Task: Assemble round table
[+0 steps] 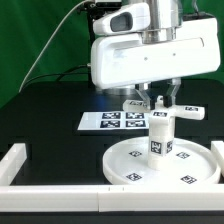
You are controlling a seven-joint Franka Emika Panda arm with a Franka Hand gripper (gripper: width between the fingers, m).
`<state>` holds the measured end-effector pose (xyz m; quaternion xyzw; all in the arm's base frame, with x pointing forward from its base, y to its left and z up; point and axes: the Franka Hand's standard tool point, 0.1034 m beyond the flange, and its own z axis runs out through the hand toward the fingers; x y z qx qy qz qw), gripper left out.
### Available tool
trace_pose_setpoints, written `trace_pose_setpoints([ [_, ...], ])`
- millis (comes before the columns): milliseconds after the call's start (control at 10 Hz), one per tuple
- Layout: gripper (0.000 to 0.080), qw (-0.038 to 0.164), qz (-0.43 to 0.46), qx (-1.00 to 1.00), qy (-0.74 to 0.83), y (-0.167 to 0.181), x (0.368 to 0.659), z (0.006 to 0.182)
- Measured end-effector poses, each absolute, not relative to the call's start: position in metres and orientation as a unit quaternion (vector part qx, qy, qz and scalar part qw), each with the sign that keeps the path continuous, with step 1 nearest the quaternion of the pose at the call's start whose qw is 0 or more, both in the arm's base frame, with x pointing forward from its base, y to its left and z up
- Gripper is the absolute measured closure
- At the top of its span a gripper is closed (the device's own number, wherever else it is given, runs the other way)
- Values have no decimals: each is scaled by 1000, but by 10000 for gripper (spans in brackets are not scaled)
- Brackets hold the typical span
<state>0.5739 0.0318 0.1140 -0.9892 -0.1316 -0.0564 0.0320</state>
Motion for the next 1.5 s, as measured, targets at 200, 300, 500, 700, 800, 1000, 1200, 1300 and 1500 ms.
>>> trace_pose_setpoints([
  [200, 791, 32, -56, -989, -132, 32, 574, 114],
  [300, 797, 32, -56, -989, -132, 32, 574, 114],
  [500, 798, 25, -47, -980, -193, 31, 574, 117],
  [700, 798, 6, -47, -948, -313, 33, 582, 130],
  [800, 707, 0, -49, -926, -375, 32, 583, 132],
  [1000, 470, 2, -48, -933, -357, 32, 583, 130],
  [1200, 326, 4, -43, -933, -358, 32, 581, 130],
  [1300, 203, 11, -21, -931, -365, 34, 573, 131],
  [1500, 154, 4, -34, -911, -411, 33, 570, 135],
])
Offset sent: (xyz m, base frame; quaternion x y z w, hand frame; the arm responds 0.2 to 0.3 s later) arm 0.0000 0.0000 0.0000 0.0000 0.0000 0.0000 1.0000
